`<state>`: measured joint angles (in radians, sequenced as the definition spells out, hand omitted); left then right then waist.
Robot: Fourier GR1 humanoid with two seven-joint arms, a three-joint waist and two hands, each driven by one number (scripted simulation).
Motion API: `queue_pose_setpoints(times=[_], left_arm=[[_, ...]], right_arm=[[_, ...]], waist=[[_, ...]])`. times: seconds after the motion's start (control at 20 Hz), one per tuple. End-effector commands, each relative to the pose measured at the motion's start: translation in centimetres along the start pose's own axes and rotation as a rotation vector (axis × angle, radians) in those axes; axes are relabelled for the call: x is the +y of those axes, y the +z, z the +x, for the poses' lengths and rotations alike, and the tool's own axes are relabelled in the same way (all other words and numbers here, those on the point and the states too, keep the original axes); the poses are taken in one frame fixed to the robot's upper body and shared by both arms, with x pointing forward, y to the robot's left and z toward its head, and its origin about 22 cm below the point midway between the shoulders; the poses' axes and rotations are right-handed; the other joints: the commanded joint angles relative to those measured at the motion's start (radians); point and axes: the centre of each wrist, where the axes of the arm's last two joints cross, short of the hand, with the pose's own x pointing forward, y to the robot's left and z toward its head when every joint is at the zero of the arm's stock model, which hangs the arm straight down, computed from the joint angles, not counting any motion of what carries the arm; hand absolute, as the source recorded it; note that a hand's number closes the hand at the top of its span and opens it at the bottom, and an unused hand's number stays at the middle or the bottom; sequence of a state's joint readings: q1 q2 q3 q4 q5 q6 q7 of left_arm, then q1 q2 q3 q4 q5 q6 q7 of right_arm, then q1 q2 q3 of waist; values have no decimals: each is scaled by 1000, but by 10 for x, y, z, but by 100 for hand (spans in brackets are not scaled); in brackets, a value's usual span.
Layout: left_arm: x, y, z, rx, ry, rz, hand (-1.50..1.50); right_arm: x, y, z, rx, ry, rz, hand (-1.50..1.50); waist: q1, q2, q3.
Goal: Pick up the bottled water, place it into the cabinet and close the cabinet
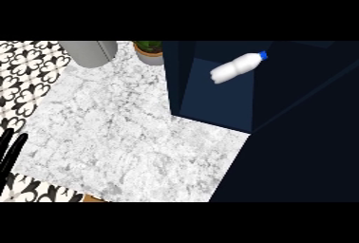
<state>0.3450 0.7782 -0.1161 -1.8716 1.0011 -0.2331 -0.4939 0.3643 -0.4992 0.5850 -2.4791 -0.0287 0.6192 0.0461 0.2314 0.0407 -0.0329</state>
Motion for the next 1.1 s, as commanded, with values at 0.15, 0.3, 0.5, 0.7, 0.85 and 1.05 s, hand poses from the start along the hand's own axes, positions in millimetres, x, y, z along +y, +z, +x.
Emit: queue_pose_setpoints(times=[0.15,0.3,0.5,0.7,0.85,1.05], left_arm=[[2,-7,4,-18,-4,-33,-150],[1,-8,5,-26,2,-42,-150],[5,-7,4,-13,9,-31,-150],[6,-8,6,-7,3,-42,-150],[6,-7,4,0,7,-40,-150],[10,-9,7,-13,-1,-42,-150]], right_arm=[[18,-18,-8,-71,-188,58,150],[17,-18,-13,-69,-218,29,150],[10,-17,-16,-54,-212,-40,150],[-1,-16,-12,-37,-128,-107,150],[-12,-16,-14,36,-52,-100,150],[-23,-20,-17,80,5,-109,150]], waist=[[31,33,4],[44,41,6],[40,43,7],[38,34,7],[36,31,7],[45,30,5]])
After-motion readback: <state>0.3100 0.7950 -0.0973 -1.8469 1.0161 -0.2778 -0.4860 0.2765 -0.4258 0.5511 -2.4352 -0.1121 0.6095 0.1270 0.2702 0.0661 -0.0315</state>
